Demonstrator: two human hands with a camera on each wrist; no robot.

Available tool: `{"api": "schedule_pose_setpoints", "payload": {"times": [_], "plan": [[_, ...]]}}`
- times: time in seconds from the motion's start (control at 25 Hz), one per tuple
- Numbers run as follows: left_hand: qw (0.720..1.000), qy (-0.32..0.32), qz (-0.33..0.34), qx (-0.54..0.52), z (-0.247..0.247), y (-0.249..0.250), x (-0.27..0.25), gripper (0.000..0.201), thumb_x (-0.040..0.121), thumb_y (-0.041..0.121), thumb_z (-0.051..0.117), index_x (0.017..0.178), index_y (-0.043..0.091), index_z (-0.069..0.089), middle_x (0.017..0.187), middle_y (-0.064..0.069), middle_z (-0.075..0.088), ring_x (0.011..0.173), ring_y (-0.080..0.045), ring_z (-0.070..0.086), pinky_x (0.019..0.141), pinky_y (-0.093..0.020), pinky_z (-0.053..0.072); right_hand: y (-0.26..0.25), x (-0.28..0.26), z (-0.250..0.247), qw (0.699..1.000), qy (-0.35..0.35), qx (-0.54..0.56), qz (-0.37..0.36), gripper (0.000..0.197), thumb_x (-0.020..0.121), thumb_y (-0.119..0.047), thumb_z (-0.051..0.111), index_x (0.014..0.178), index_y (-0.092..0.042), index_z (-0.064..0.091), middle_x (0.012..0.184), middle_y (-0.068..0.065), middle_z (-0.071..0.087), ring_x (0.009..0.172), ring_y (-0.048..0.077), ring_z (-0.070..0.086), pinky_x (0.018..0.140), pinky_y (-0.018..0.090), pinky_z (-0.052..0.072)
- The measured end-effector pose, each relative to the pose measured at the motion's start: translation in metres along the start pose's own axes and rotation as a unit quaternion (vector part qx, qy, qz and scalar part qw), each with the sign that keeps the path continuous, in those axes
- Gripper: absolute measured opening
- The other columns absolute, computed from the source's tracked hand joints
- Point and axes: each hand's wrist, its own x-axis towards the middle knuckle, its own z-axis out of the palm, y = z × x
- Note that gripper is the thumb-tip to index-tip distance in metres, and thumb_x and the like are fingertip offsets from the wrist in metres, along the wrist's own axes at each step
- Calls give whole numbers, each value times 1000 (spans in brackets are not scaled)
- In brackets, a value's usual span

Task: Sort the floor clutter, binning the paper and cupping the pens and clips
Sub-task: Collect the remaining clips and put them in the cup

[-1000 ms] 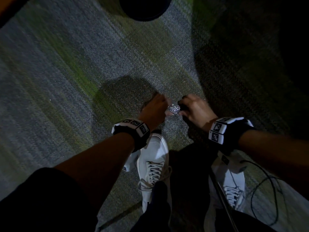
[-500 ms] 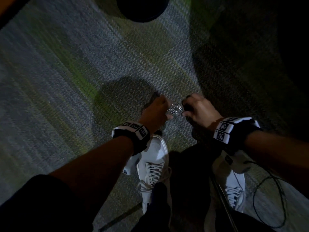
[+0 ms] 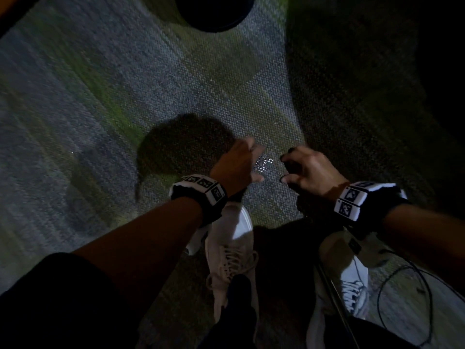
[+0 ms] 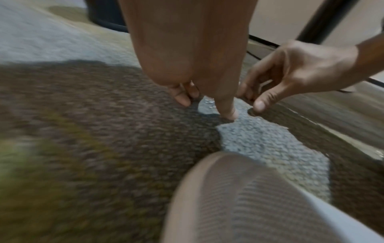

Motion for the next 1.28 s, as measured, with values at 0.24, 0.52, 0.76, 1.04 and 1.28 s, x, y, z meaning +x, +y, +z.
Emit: {"api": "schedule_pose_setpoints", "payload": {"times": [0.24,0.52,0.76,1.04,1.28], "plan": [[1000,17,10,-22,9,0,15,31,84,22,68,110,6,66,104,-17,57,100,-35,56,89,-47,48,-17,28,4,999,8,-27,-21,35,78,-31,78,99,-8,62,97,11,60,88,31,60,77,43,53],[996,59,-1,-71,6,-13,-3,64,73,29,81,129,7,58,122,-17,54,118,-32,49,97,-37,42,-15,25,-2,997,49,48,29,42,73,-36,83,102,-10,66,99,6,62,91,22,59,83,34,50],[998,55,10,-35,13,-11,-3,58,73,24,80,125,6,60,116,-18,56,110,-36,53,93,-44,45,-23,17,25,998,21,-51,-24,51,81,-28,76,123,-6,59,112,14,54,107,32,52,91,40,49],[1000,24,3,10,2,2,8,19,93,10,59,108,-1,65,111,-20,59,107,-36,55,90,-40,41,-39,36,20,997,50,-26,-48,12,87,-6,61,93,-4,71,84,13,60,77,32,61,65,37,49],[995,-44,-19,87,-4,3,24,26,101,18,47,119,3,60,122,-19,55,113,-36,53,91,-42,41,-41,44,15,999,33,-9,-17,14,87,-14,61,90,-2,68,90,16,62,84,37,62,72,44,51]]}}
